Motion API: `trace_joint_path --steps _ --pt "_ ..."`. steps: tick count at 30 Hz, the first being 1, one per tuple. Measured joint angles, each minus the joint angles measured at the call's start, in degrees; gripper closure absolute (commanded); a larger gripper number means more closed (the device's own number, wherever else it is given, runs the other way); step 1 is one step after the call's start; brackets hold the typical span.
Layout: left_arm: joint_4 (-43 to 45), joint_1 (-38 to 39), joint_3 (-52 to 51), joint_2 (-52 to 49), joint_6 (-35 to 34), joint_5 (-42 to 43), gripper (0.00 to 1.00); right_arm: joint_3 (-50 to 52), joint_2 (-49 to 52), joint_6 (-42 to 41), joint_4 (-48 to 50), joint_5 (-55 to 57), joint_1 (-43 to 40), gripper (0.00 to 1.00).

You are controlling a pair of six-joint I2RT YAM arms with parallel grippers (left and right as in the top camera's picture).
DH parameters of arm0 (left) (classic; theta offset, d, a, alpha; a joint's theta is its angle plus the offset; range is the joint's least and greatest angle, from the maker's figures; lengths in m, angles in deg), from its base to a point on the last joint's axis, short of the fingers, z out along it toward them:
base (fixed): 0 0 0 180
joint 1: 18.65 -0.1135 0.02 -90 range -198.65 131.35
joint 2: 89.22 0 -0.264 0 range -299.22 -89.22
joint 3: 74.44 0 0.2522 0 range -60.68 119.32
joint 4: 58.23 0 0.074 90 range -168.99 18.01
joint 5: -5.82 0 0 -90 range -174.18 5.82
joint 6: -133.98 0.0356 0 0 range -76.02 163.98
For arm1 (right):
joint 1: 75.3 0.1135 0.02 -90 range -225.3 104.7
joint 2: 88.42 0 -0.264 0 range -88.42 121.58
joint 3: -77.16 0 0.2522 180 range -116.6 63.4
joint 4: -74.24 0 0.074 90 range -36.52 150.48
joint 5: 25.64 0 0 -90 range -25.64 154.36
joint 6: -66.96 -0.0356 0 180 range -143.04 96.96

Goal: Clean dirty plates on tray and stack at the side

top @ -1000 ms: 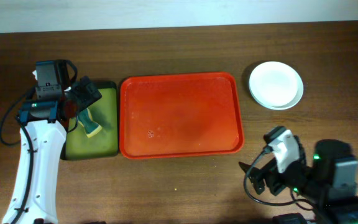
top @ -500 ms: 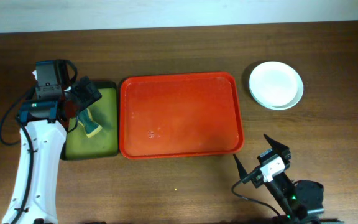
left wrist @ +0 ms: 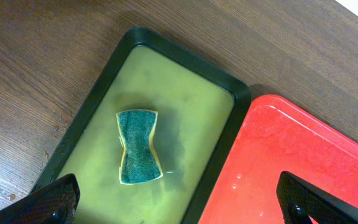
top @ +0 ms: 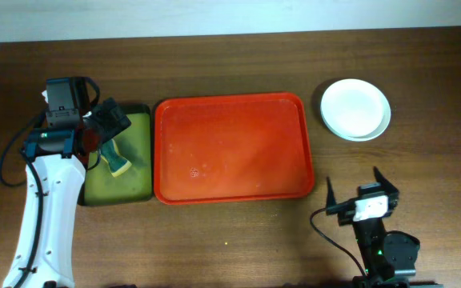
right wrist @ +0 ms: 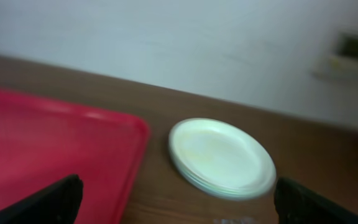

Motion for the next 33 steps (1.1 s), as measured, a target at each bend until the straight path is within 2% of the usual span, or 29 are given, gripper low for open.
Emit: trace_joint_path --steps 2,4,27,30,33 --pt "0.0 0.0 0.0 0.0 0.0 0.0 0.01 0.0 0.0 -6.1 -0.2 4.7 -0.1 0.01" --pt "0.0 0.0 0.0 0.0 0.0 0.0 0.01 0.0 0.0 -8.0 -0.1 6.6 -0.1 0.01" --pt "-1.1 0.0 0.0 0.2 0.0 -0.7 0.0 0.0 0.0 -7.5 0.0 7.1 -0.1 0.01" --pt "-2.5 0.0 -2.4 6.2 1.2 -0.7 0.01 0.0 0.0 -7.5 0.0 7.2 -0.1 0.01" --pt "2.4 0.0 -14.8 23.3 7.0 -1.0 0.01 0.0 0.0 -7.5 0.0 7.2 -0.1 0.01"
